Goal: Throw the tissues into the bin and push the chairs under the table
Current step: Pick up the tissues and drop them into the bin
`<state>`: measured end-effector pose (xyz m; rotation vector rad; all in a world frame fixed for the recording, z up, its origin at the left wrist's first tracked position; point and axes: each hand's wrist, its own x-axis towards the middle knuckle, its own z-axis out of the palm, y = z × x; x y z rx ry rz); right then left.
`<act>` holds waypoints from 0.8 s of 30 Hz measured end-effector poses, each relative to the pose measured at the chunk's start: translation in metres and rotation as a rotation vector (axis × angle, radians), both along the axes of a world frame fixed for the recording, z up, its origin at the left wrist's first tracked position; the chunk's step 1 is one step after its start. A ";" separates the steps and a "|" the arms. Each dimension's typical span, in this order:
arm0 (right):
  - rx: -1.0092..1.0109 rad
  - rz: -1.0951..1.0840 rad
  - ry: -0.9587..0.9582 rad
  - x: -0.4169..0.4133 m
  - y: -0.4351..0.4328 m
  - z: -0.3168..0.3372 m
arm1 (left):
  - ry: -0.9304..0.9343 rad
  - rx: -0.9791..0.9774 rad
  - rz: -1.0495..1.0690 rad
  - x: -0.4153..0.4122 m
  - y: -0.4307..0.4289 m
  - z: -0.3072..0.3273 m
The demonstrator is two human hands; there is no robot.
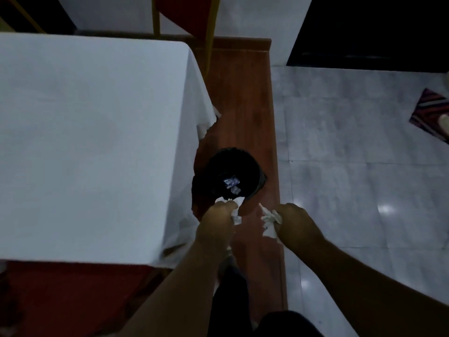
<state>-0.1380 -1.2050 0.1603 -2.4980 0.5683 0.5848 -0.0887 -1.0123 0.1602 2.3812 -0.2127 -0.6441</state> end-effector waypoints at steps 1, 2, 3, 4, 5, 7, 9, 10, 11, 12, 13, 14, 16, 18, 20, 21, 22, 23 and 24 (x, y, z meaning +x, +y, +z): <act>0.023 -0.040 0.020 0.018 -0.002 -0.008 | 0.020 0.003 0.049 0.015 -0.010 -0.010; 0.068 -0.061 0.013 0.035 -0.006 -0.018 | 0.032 0.003 0.092 0.030 -0.020 -0.020; 0.091 -0.047 0.017 0.053 -0.010 -0.030 | 0.042 -0.008 0.135 0.047 -0.029 -0.030; 0.100 -0.016 0.033 0.069 -0.014 -0.044 | 0.035 -0.020 0.181 0.061 -0.037 -0.042; 0.130 0.004 0.060 0.084 -0.017 -0.057 | 0.023 -0.021 0.218 0.074 -0.044 -0.057; 0.209 -0.037 0.125 0.120 -0.028 -0.099 | 0.044 -0.035 0.282 0.103 -0.060 -0.097; 0.213 -0.051 0.147 0.151 -0.035 -0.149 | 0.084 -0.054 0.377 0.133 -0.074 -0.145; 0.206 -0.047 0.152 0.166 -0.039 -0.177 | 0.087 -0.050 0.420 0.148 -0.080 -0.170; 0.189 -0.055 0.164 0.181 -0.043 -0.206 | 0.091 -0.038 0.462 0.160 -0.085 -0.196; 0.186 -0.064 0.195 0.195 -0.044 -0.231 | 0.092 -0.028 0.496 0.172 -0.090 -0.221; 0.182 -0.088 0.215 0.207 -0.044 -0.253 | 0.104 -0.005 0.512 0.182 -0.094 -0.244; 0.191 -0.104 0.240 0.218 -0.043 -0.274 | 0.132 0.014 0.508 0.190 -0.096 -0.268; 0.274 -0.177 0.264 0.233 -0.038 -0.306 | 0.259 0.042 0.458 0.197 -0.097 -0.302; 0.371 -0.237 0.284 0.239 -0.033 -0.317 | 0.317 0.051 0.406 0.197 -0.095 -0.317; 0.387 -0.197 0.248 0.238 -0.034 -0.310 | 0.325 0.085 0.366 0.193 -0.088 -0.315; 0.368 -0.163 0.223 0.236 -0.037 -0.303 | 0.348 0.088 0.343 0.190 -0.086 -0.307; 0.357 -0.140 0.221 0.234 -0.040 -0.294 | 0.383 0.087 0.327 0.187 -0.083 -0.297; 0.336 -0.123 0.230 0.229 -0.044 -0.285 | 0.414 0.084 0.318 0.183 -0.081 -0.286; 0.305 -0.091 0.255 0.222 -0.046 -0.271 | 0.441 0.089 0.322 0.177 -0.078 -0.271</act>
